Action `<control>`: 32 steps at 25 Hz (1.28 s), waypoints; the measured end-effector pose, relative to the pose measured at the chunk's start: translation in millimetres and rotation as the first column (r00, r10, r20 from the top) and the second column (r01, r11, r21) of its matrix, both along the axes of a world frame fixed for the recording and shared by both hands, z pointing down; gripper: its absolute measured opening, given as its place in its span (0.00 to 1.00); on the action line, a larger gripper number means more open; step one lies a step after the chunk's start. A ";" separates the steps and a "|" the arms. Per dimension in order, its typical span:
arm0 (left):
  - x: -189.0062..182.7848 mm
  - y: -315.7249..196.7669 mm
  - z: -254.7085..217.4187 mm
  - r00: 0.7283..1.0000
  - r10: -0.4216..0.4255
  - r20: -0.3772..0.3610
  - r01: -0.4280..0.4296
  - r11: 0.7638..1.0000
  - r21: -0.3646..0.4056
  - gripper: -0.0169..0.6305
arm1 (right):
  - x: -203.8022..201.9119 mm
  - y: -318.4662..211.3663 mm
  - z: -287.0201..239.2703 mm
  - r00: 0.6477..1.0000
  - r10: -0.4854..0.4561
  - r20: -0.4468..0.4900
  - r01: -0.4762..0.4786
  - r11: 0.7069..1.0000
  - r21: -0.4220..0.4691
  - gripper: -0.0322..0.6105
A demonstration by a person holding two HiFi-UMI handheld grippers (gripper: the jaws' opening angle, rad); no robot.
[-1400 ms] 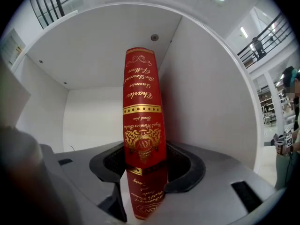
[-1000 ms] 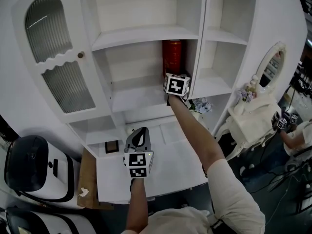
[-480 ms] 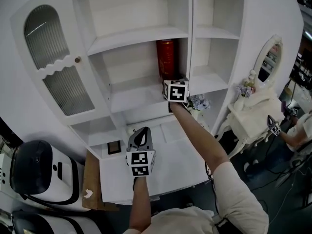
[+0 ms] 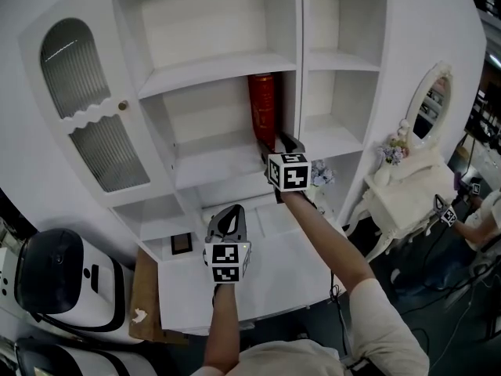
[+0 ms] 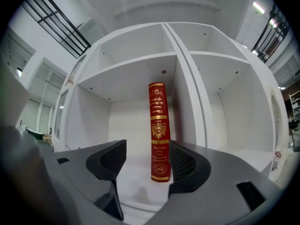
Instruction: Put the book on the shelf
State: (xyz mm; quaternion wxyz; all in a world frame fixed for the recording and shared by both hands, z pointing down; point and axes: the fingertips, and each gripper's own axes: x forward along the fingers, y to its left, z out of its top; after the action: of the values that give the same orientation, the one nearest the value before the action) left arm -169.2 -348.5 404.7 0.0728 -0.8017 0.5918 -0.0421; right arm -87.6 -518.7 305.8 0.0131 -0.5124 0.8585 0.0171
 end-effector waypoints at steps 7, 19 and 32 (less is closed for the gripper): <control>2.6 -8.7 -7.5 0.999 0.008 -0.036 -0.008 1.000 0.010 0.05 | 9.1 28.2 15.0 0.995 -0.076 -0.063 0.078 0.996 0.037 0.52; -7.5 -14.1 0.7 0.999 -0.021 -0.032 0.021 1.000 0.001 0.05 | 22.8 90.2 63.7 0.991 -0.091 -0.101 0.102 0.988 0.113 0.52; -12.9 17.8 13.0 0.999 -0.013 -0.051 0.014 1.000 0.022 0.05 | 45.1 144.2 93.5 0.998 -0.048 -0.045 0.054 0.989 0.137 0.51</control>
State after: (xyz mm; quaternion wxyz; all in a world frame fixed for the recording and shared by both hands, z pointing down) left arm -182.1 -330.7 417.7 0.0666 -0.7976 0.5993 -0.0156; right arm -42.5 -374.5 399.3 0.0308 -0.4876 0.8682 0.0868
